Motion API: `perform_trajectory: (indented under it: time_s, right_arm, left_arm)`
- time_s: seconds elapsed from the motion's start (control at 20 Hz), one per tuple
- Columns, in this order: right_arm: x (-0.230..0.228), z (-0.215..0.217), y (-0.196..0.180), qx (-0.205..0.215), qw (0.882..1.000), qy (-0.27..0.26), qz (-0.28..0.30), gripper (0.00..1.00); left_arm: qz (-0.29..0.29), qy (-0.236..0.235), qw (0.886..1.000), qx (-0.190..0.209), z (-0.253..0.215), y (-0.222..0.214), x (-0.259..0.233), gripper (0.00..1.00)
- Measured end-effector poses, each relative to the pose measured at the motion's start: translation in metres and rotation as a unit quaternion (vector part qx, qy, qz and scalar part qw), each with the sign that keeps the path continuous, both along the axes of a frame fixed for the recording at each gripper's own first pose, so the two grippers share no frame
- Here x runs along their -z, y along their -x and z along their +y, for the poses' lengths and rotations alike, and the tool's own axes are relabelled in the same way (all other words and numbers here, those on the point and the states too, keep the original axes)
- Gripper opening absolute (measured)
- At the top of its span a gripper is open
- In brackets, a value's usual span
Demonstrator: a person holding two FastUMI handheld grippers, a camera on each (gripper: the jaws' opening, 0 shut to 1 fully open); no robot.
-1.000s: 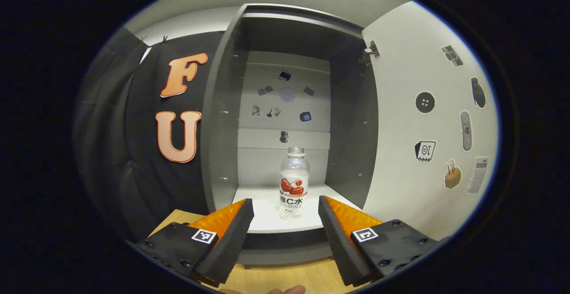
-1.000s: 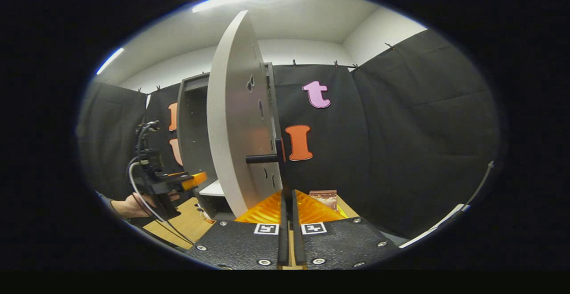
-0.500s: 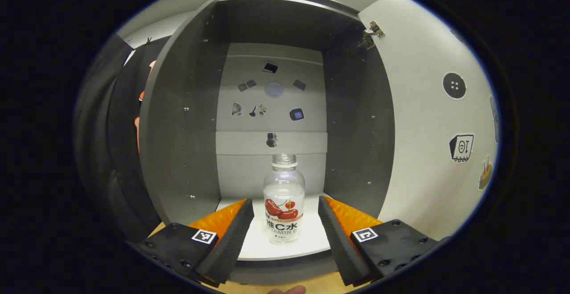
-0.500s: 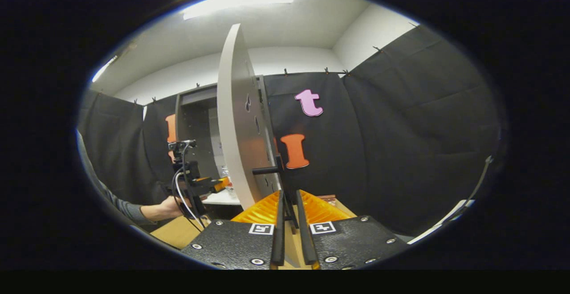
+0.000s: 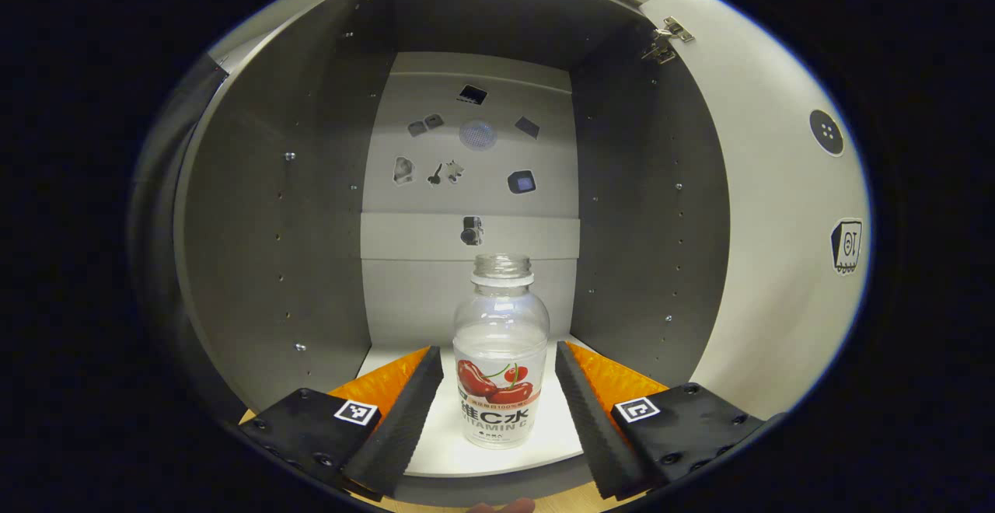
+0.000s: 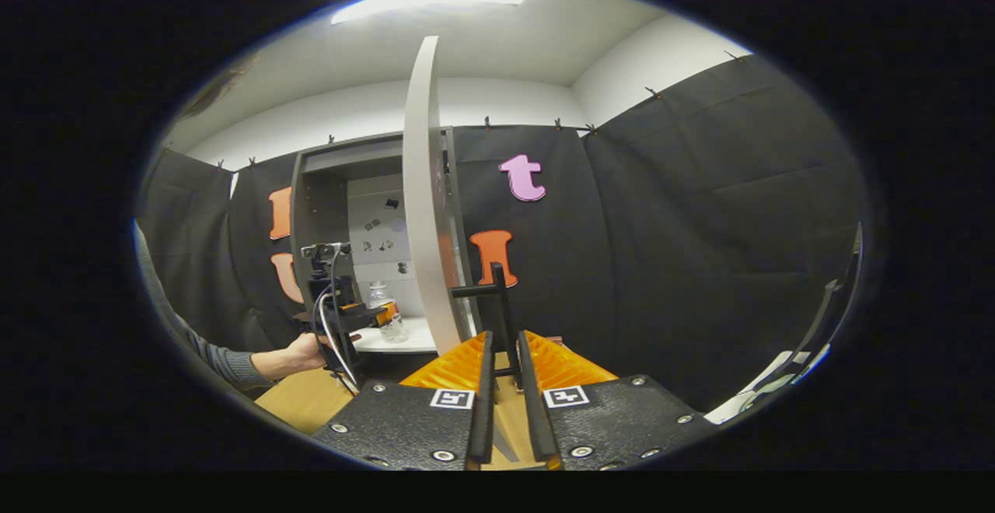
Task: Open the cabinet door with the right hand, grasp the bottle in the cabinet with the left hand and place it on the coaster, then close the cabinet door with the right hand.
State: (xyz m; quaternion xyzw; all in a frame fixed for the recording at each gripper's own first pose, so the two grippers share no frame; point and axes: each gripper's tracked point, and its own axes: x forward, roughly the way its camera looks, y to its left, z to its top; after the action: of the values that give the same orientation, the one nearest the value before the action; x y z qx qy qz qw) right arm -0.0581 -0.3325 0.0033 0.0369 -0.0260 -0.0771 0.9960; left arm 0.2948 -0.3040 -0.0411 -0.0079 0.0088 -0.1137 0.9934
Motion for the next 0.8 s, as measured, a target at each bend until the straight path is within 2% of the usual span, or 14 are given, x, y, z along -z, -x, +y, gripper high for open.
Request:
perform_trajectory:
  time_s: [0.1, 0.15, 0.2, 0.25, 0.35, 0.45, 0.5, 0.55, 0.6, 0.65, 0.7, 0.8]
  right_arm:
    - [-0.003, -0.001, 0.005, 0.007, 1.0, 0.002, -0.009, 0.29]
    - [-0.004, 0.0, 0.008, 0.008, 1.0, 0.001, -0.013, 0.31]
    - [-0.007, 0.003, 0.009, 0.011, 1.0, -0.001, -0.02, 0.31]
    - [-0.01, 0.005, 0.011, 0.013, 1.0, -0.003, -0.026, 0.17]
    - [-0.01, 0.008, 0.011, 0.014, 0.999, -0.011, -0.029, 0.25]
    - [-0.007, 0.008, 0.013, 0.016, 0.999, -0.017, -0.03, 0.25]
    - [-0.007, 0.007, 0.01, 0.018, 0.999, -0.019, -0.029, 0.17]
    - [-0.005, 0.008, 0.01, 0.019, 0.999, -0.02, -0.028, 0.17]
    - [-0.004, 0.01, 0.01, 0.018, 0.999, -0.02, -0.026, 0.26]
    - [-0.002, 0.012, 0.012, 0.017, 0.999, -0.02, -0.024, 0.17]
    - [0.0, 0.013, 0.013, 0.017, 0.999, -0.02, -0.021, 0.27]
    - [0.0, 0.018, 0.019, 0.012, 1.0, -0.02, -0.02, 0.27]
  left_arm:
    - [-0.005, -0.002, 1.0, -0.002, 0.0, -0.006, -0.001, 0.95]
    - [-0.006, -0.004, 1.0, 0.0, -0.001, -0.009, 0.0, 0.95]
    - [-0.006, -0.005, 1.0, 0.001, -0.003, -0.012, 0.001, 0.95]
    - [-0.005, -0.005, 1.0, 0.005, -0.005, -0.015, 0.002, 0.95]
    - [-0.006, -0.012, 1.0, 0.006, -0.008, -0.021, 0.004, 0.95]
    - [-0.006, -0.013, 1.0, 0.008, -0.012, -0.026, 0.006, 0.95]
    - [-0.004, -0.013, 1.0, 0.008, -0.012, -0.027, 0.007, 0.95]
    - [-0.004, -0.01, 1.0, 0.006, -0.009, -0.025, 0.008, 0.94]
    - [-0.004, -0.006, 1.0, 0.008, -0.01, -0.027, 0.007, 0.84]
    - [-0.003, -0.001, 1.0, 0.006, -0.008, -0.023, 0.007, 0.83]
    - [-0.003, 0.003, 1.0, 0.007, -0.006, -0.018, 0.006, 0.84]
    - [-0.009, 0.006, 1.0, 0.011, 0.0, -0.002, 0.001, 0.84]
